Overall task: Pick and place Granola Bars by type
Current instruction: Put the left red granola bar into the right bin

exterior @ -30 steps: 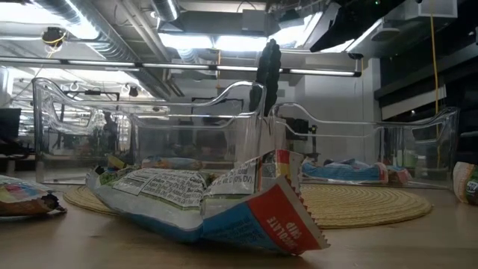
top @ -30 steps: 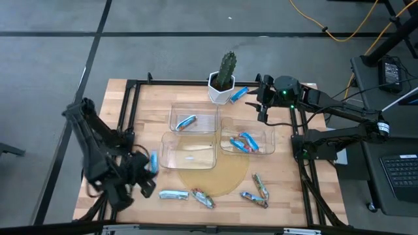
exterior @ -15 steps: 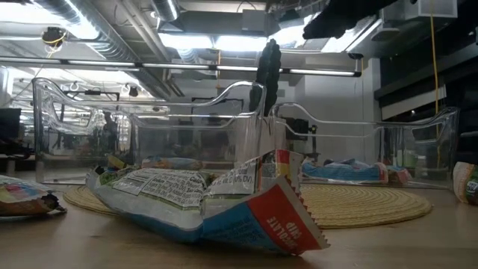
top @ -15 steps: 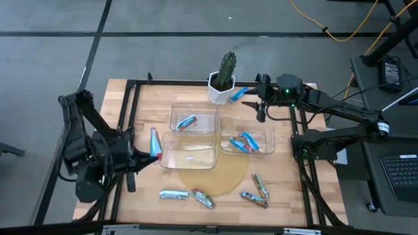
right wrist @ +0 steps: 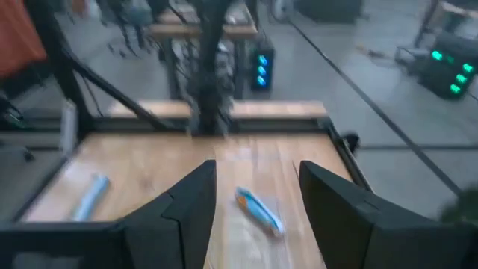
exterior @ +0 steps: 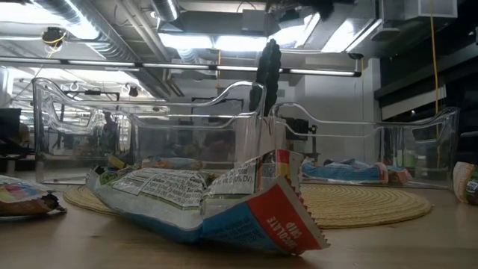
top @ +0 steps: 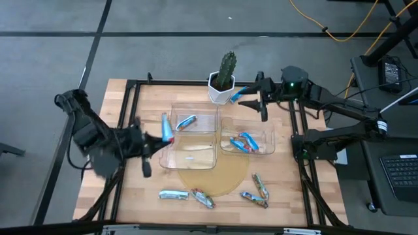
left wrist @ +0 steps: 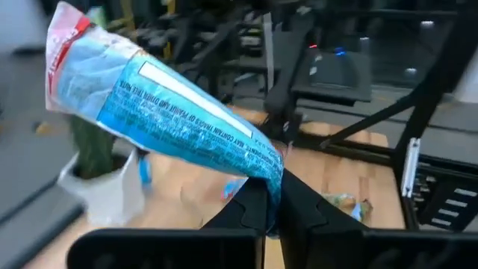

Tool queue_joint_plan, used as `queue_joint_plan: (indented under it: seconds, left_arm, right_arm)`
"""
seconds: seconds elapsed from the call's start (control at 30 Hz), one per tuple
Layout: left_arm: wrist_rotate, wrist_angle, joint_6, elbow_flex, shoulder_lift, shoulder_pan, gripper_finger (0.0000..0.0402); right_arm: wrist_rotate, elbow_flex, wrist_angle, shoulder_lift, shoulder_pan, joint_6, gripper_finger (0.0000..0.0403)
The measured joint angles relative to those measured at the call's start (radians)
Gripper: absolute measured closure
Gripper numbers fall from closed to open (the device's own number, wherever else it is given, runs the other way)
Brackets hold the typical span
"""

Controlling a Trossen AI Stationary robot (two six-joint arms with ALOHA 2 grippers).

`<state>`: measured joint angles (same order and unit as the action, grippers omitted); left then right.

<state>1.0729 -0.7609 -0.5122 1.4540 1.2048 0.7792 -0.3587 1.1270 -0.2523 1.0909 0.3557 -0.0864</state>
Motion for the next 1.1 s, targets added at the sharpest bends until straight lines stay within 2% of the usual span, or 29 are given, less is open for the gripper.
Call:
queue_joint_plan:
  seconds: [0.13,0.2,0.27,0.5,0.73,1.1]
  left_arm:
    - [-0.215,0.298,0.407,0.000,-0.021,-0.161,0.0397]
    - [-0.315,0.397,0.537,0.000,-0.026,-0.227,0.0397]
    - [-0.399,0.429,0.603,0.000,-0.026,-0.282,0.0397]
    - [-0.517,0.417,0.656,0.000,0.012,-0.424,0.0397]
    - [-0.659,0.467,0.691,0.000,0.065,-0.494,0.0397]
    - [-0.683,0.473,0.682,0.000,0.100,-0.533,0.0397]
  right_arm:
    - [-0.155,0.169,0.000,0.099,0.000,0.062,0.0208]
    - [-0.268,0.251,0.002,0.150,0.000,0.093,0.0206]
    - [-0.347,0.317,0.003,0.193,0.000,0.108,0.0198]
    - [-0.376,0.436,0.041,0.322,-0.044,0.112,0.0134]
    - [-0.377,0.568,0.046,0.452,-0.106,0.133,0.0078]
    - [-0.439,0.706,0.047,0.557,-0.124,0.132,0.0079]
